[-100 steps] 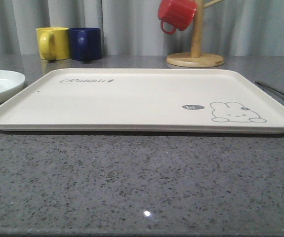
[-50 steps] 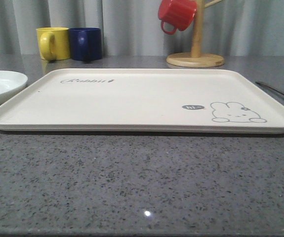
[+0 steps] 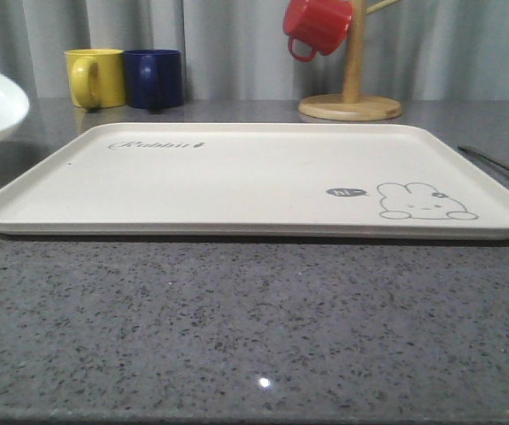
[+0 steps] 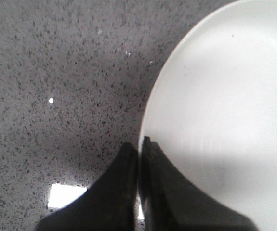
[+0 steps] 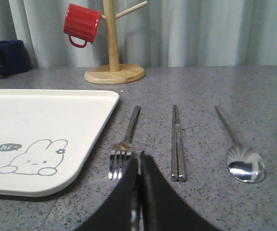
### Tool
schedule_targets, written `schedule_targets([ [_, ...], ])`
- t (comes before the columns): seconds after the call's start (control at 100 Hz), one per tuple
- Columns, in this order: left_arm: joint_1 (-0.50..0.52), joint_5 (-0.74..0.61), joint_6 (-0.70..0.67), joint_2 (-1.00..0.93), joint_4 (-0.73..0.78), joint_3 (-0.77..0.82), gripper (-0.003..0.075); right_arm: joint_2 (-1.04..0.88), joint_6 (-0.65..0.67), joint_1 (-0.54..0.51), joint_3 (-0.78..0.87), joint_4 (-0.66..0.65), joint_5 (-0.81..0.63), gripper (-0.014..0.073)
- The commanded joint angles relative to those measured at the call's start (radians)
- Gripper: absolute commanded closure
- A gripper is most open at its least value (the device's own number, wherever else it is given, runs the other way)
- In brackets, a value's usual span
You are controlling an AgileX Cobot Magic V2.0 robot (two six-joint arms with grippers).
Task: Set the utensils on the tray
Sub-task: 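Grasp the white plate rim with the left gripper and lift it onto the tray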
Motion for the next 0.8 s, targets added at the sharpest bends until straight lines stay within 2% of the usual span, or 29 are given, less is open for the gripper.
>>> schedule_targets([
  [0.0,0.001,-0.003,0.041,-0.071,-0.090,-0.071,0.0738,-0.023,-0.008,-0.005,-0.018,-0.008,-0.076,0.0662],
  [0.15,-0.051,0.027,0.113,-0.072,-0.233,-0.131,0.0738,-0.023,-0.008,-0.005,-0.018,-0.008,-0.076,0.0662],
  [0.51,-0.349,-0.014,0.111,0.073,-0.259,-0.154,0.0738,-0.023,-0.008,-0.005,-0.018,-0.008,-0.076,0.0662],
  [0.65,-0.420,-0.064,0.095,0.142,-0.259,-0.154,0.0738,-0.023,-0.008,-0.005,-0.018,-0.008,-0.076,0.0662],
  [0.79,-0.446,-0.079,0.095,0.206,-0.278,-0.158,0.0738,-0.023,-0.008,-0.005,-0.018,-0.008,-0.076,0.0662],
])
